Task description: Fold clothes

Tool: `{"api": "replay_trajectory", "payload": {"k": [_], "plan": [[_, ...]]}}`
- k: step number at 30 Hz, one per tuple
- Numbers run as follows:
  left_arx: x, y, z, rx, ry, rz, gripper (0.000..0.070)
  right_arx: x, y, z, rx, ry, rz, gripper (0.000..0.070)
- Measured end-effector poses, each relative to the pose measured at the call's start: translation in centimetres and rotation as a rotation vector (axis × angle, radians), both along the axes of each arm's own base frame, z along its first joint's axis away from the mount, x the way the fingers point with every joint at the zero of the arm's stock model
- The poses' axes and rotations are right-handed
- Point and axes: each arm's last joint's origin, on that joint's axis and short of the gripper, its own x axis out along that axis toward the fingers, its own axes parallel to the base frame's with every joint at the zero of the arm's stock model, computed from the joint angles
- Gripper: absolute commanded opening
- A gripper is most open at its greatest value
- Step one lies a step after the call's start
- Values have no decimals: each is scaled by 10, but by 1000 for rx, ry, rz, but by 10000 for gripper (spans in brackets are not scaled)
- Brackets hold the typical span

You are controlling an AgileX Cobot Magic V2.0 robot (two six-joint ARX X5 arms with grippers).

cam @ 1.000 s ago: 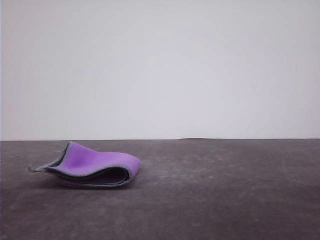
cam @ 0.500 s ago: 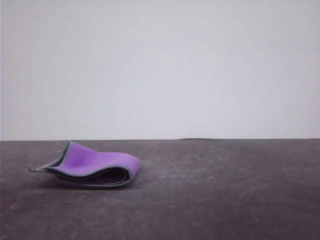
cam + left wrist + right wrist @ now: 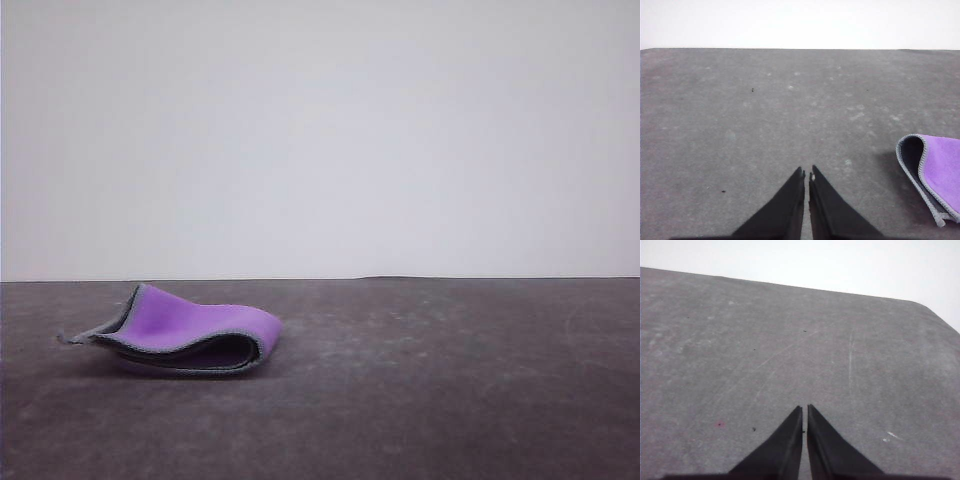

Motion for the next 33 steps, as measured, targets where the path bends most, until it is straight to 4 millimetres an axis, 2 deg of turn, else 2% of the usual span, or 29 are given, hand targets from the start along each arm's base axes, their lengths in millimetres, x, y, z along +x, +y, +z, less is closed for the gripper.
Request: {"api": "replay_trajectory", "payload": {"k": [33], "plan": [[0,0,0,0,0,0,0,0,0,0,31,-5,-5,10]]}}
